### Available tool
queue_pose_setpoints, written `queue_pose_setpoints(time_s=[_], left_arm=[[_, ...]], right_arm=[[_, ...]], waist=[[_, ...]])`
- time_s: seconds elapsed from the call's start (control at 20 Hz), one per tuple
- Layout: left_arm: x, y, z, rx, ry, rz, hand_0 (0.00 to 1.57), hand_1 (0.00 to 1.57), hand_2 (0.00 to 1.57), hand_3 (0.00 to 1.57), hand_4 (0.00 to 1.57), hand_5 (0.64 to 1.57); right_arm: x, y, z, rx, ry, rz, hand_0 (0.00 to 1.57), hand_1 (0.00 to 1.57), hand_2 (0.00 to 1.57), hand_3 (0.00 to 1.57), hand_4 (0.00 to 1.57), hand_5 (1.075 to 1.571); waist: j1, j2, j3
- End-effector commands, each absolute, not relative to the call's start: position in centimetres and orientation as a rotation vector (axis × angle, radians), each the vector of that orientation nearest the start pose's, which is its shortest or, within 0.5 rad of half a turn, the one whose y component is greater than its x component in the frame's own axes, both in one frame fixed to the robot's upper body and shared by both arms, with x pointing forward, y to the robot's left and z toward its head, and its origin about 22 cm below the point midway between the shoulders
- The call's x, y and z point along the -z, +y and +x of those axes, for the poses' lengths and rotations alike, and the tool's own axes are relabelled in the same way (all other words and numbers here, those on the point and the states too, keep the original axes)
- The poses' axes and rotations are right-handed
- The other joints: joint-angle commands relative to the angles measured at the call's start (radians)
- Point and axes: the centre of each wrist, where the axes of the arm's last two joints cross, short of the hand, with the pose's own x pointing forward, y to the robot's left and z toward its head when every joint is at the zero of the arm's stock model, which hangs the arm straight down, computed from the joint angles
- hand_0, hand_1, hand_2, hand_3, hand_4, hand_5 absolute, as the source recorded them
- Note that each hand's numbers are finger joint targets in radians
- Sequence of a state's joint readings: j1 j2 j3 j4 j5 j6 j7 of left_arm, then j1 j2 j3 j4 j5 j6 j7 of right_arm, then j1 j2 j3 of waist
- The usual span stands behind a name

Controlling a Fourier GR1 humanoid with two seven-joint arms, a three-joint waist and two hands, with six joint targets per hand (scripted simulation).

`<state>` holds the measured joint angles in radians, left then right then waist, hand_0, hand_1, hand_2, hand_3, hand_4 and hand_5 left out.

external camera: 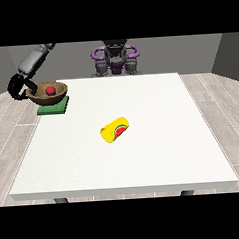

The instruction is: Pick the cup and pour the ball into the bowl, then pick the bowl and place it on the pad

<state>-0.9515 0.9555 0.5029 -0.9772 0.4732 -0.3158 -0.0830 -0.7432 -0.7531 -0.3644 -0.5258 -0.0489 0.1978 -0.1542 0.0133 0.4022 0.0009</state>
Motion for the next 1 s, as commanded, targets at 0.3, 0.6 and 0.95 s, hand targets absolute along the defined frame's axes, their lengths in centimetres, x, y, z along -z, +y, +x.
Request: queue_pose_setpoints(time_s=[0.3, 0.6, 0.95], left_arm=[[-32.6, 47.1, 33.2, -0.025, -2.337, 0.206, 0.0, 0.0, 0.0, 0.0, 0.0, 1.525], [-36.4, 49.6, 30.2, -0.02, -2.385, 0.25, 0.0, 0.0, 0.0, 0.0, 0.0, 1.526], [-38.5, 47.7, 29.4, -0.028, -2.426, 0.233, 0.0, 0.0, 0.0, 0.0, 0.0, 1.516]], right_arm=[[-9.6, -45.2, 36.7, 0.006, -1.471, -0.399, 1.57, 1.57, 1.57, 1.3, 1.18, 1.569], [-7.6, -46.1, 35.7, 0.138, -1.447, -0.306, 1.57, 1.57, 1.57, 1.4, 1.02, 1.568], [-12.5, -50.4, 34.6, 0.241, -1.45, -0.473, 0.74, 0.74, 0.69, 1.05, 0.0, 1.538]], waist=[[0.003, -0.046, -0.0001], [-0.016, 0.024, 0.0003], [0.004, 0.025, 0.001]])
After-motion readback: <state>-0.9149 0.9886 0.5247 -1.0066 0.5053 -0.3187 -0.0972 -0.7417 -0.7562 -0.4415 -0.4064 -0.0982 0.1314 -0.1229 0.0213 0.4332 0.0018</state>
